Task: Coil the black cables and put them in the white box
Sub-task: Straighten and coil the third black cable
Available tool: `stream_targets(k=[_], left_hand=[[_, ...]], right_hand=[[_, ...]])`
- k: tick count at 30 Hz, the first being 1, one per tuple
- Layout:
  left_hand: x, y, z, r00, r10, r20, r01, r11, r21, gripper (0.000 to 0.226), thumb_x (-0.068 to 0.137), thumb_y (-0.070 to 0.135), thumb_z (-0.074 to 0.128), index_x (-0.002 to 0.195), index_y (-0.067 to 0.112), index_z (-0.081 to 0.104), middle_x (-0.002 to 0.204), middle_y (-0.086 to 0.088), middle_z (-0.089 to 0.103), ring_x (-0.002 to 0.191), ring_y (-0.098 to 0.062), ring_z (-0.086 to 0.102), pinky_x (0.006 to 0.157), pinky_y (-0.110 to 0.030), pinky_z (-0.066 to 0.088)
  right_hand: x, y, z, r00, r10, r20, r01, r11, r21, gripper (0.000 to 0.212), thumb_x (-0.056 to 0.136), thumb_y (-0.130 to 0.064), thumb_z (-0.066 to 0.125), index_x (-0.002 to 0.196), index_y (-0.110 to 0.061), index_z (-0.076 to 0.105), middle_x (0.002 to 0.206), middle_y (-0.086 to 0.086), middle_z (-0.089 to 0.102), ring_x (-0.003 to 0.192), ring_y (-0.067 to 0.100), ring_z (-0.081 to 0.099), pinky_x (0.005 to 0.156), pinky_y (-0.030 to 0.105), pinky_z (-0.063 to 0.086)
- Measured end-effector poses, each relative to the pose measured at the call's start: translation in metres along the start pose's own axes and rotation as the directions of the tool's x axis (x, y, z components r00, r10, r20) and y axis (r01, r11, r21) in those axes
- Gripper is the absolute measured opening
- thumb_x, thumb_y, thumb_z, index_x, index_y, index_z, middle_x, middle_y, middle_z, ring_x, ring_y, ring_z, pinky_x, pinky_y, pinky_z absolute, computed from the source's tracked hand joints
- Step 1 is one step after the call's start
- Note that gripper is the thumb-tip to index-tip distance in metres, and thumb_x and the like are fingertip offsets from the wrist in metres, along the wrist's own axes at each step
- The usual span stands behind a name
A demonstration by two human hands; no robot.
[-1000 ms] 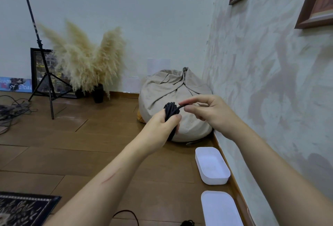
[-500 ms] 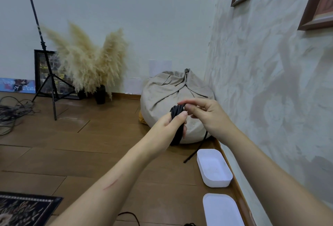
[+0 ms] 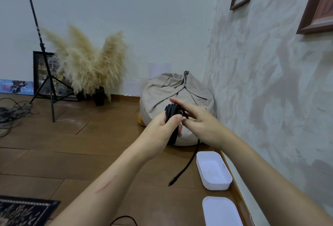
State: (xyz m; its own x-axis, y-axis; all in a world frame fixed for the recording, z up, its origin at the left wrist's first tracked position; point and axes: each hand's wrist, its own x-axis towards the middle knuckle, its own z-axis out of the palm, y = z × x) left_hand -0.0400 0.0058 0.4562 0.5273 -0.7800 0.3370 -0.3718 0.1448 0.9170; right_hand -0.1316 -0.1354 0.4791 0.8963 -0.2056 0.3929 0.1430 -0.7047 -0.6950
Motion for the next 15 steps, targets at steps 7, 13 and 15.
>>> stream_targets(k=[7, 13, 15], left_hand=[[-0.004, -0.001, -0.002, 0.993, 0.022, 0.119, -0.039, 0.989, 0.145, 0.036, 0.096, 0.041, 0.046, 0.092, 0.007, 0.058, 0.078, -0.001, 0.064, 0.074, -0.019, 0.058, 0.073, -0.044, 0.047], [-0.006, 0.001, -0.002, 0.984, 0.009, 0.176, -0.045, 0.979, 0.199, 0.038, 0.097, 0.04, 0.047, 0.083, 0.006, 0.06, 0.074, 0.0, 0.062, 0.068, -0.016, 0.055, 0.071, -0.04, 0.045], [-0.006, 0.001, -0.002, 0.984, 0.015, 0.178, -0.052, 0.978, 0.203, 0.035, 0.099, 0.036, 0.048, 0.084, 0.007, 0.059, 0.073, 0.001, 0.063, 0.068, -0.015, 0.056, 0.071, -0.037, 0.045]], right_hand=[[-0.004, -0.002, -0.005, 0.993, 0.05, 0.107, -0.057, 0.996, 0.065, 0.061, 0.099, 0.009, 0.039, 0.145, -0.029, 0.048, 0.124, 0.013, 0.061, 0.104, 0.028, 0.064, 0.101, 0.052, 0.048], [-0.007, -0.005, -0.007, 0.982, 0.064, 0.179, -0.091, 0.985, 0.147, 0.06, 0.095, 0.014, 0.039, 0.136, -0.028, 0.055, 0.121, 0.015, 0.064, 0.096, 0.036, 0.069, 0.097, 0.054, 0.052], [-0.007, -0.004, -0.011, 0.975, 0.076, 0.21, -0.112, 0.98, 0.164, 0.053, 0.094, 0.013, 0.039, 0.13, -0.02, 0.057, 0.11, 0.009, 0.067, 0.085, 0.028, 0.069, 0.096, 0.053, 0.054]])
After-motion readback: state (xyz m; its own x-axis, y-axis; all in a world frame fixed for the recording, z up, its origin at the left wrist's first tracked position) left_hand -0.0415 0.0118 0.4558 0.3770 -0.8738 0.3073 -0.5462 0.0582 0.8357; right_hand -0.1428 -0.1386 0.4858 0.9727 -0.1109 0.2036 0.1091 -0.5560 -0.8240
